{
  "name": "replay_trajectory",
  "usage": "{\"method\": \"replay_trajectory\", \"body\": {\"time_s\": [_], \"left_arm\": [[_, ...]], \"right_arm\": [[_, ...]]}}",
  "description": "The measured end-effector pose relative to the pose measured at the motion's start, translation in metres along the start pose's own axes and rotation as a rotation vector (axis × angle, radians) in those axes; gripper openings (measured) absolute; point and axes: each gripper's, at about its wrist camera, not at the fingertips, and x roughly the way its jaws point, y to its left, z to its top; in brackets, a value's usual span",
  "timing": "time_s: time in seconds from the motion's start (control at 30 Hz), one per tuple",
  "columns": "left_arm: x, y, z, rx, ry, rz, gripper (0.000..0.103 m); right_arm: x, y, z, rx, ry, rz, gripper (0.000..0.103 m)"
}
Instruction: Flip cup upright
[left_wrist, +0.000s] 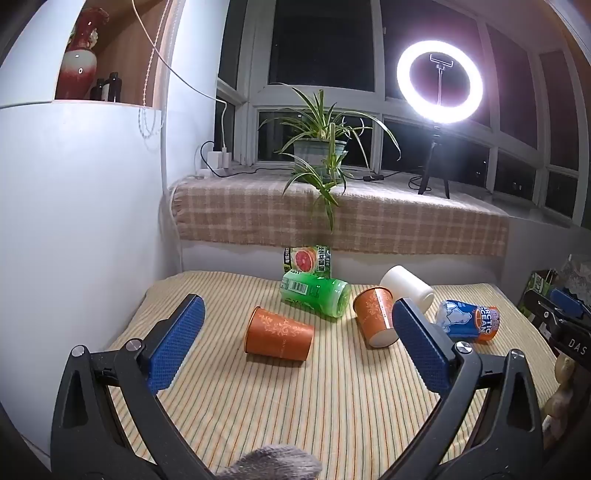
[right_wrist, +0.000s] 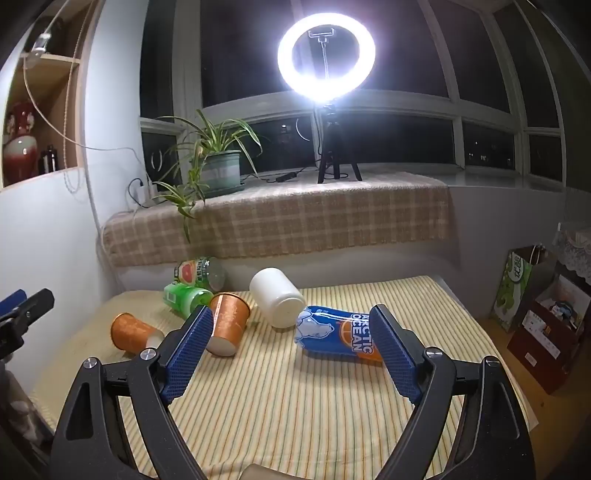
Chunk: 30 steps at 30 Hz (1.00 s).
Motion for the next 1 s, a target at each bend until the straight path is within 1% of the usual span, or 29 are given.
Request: {"method": "replay_trajectory", "body": {"time_s": [0.03,0.17,0.27,0.43,1.0], "left_arm": [[-0.0002,-0.0001,0.0000,0.004,-0.006,0.002,0.103],[-0.0003,-0.0002,0.0000,0.008,-0.011,0.005,0.103],[-0.0005,-0.0003,-0.0001,0.008,-0.014,0.003,0.103],[-0.0004,-0.0002,-0.0001,0.005,-0.012,0.001,0.103],[-0.0003,0.0001,-0.0001,0.001,-0.010,-0.001,0.103]], "right_arm": [[0.0003,0.0002,0.0007,-0.004,0.013,-0.002,0.086],[-0.0013,0.0023,0.0040,0.001,0.007,0.000,0.086],[-0.0001,-0.0015,-0.0007,0.003,0.006,-0.003,0.086],[0.0015,-0.0030,-0.0002,0.020,0.012,-0.003,0.086],[0.0043,-0.0035,-0.0002,0.015,0.022,-0.001,0.086]]}}
